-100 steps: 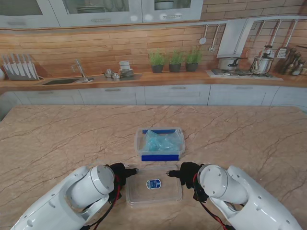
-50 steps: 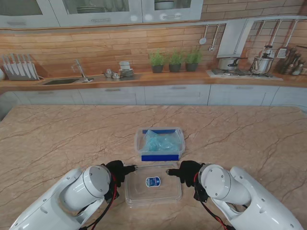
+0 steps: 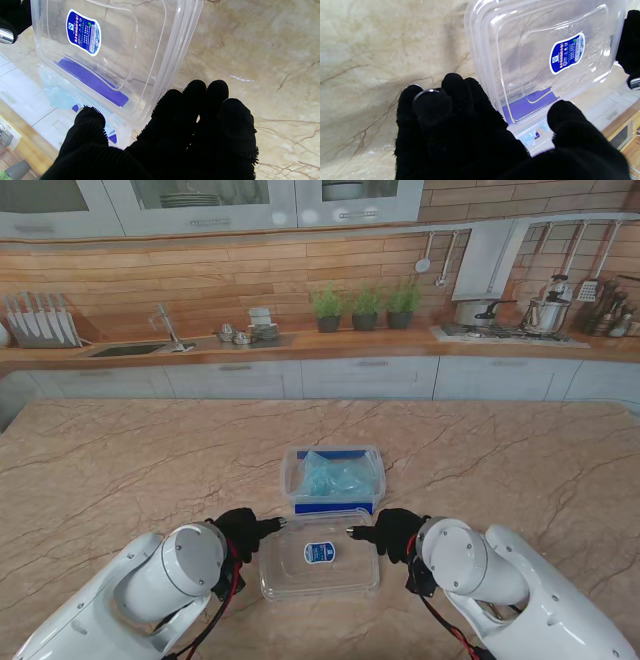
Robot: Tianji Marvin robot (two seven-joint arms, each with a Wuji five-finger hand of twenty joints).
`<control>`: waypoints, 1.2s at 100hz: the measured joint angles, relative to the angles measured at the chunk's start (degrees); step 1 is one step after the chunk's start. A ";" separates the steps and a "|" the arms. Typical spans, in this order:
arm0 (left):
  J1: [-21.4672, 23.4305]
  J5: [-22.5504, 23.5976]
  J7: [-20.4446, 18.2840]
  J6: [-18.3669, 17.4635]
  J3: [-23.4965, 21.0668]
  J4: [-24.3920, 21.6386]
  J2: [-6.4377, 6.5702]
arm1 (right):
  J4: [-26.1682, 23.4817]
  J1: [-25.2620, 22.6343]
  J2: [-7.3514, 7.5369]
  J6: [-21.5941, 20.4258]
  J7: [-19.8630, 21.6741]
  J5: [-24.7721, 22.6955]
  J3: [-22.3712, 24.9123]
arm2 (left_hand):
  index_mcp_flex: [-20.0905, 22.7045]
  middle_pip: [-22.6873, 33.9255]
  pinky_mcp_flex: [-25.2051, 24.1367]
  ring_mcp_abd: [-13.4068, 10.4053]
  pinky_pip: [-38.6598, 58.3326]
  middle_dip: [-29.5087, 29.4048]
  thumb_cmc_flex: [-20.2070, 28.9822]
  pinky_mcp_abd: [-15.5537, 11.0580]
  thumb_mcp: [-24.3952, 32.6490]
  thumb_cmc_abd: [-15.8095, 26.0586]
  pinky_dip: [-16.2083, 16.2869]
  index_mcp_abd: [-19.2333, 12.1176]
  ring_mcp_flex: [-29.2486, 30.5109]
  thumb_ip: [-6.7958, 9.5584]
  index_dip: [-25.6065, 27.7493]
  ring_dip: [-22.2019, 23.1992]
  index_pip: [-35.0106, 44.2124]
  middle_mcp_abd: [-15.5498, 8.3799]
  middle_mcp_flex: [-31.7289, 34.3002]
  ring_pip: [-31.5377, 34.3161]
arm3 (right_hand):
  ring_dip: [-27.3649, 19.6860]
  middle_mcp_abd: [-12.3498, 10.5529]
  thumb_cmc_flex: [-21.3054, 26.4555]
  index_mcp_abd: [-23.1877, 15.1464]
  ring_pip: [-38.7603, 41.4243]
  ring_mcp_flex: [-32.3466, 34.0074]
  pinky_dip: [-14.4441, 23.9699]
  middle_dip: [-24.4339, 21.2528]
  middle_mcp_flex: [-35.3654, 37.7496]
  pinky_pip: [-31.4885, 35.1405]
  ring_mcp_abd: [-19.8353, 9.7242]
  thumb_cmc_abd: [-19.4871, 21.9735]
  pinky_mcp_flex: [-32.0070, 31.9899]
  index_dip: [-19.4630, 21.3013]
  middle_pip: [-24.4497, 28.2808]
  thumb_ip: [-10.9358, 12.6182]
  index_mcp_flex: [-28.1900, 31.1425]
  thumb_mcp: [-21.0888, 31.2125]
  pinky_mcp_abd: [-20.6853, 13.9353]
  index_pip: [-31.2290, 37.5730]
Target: Fold the bubble film and place it into the plastic crate
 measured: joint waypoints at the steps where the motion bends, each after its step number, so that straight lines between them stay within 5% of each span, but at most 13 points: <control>1: 0.03 0.02 0.01 -0.05 -0.04 -0.05 0.00 | -0.03 -0.01 0.00 -0.03 -0.01 -0.01 0.04 | 0.00 0.00 0.00 0.01 0.00 -0.01 0.00 0.02 0.00 0.00 0.00 0.01 0.00 0.00 0.00 0.00 0.00 0.02 0.00 0.00 | 0.00 0.00 0.00 0.01 0.01 0.00 0.00 0.00 0.00 0.00 0.01 0.00 0.00 0.00 0.00 0.00 0.00 0.00 0.00 0.00; 37: 0.49 -0.64 1.69 -1.45 -1.80 -1.59 -0.53 | -2.41 -0.76 -0.16 -0.83 0.20 -0.56 2.42 | 0.01 -0.03 0.00 0.51 0.00 -0.19 0.00 0.58 0.00 0.00 0.02 0.71 0.01 0.00 0.00 0.01 -0.02 0.71 0.00 -0.38 | 0.02 0.33 0.00 0.56 0.16 0.00 0.00 0.01 0.00 0.02 0.31 0.00 0.00 -0.01 0.01 0.00 0.00 0.00 0.00 0.00; 66: -3.27 -4.47 3.23 -0.90 -1.66 -0.50 -1.25 | -2.30 1.93 -0.07 -0.63 0.92 1.02 3.66 | 0.01 -0.34 0.02 1.31 0.00 -0.27 0.00 1.46 0.00 0.00 0.02 1.91 0.02 0.00 0.00 0.03 -0.55 1.88 0.00 -0.41 | 0.08 1.07 0.00 1.41 0.70 0.02 0.00 0.01 0.00 0.02 1.02 0.00 0.00 -0.01 0.01 0.00 0.00 0.00 0.07 -0.01; 120: -14.41 -8.93 4.30 -0.03 1.11 7.20 -3.08 | 5.93 14.73 0.04 -0.22 3.65 6.34 0.44 | 0.01 -0.35 0.03 1.32 0.00 -0.28 0.00 1.48 0.00 -0.02 0.02 1.91 0.03 0.00 0.00 0.03 -0.55 1.88 0.00 -0.42 | 0.29 1.09 0.00 1.42 0.79 0.02 0.00 0.03 0.00 0.04 1.05 0.00 0.00 -0.02 0.01 0.00 0.00 0.00 0.09 -0.01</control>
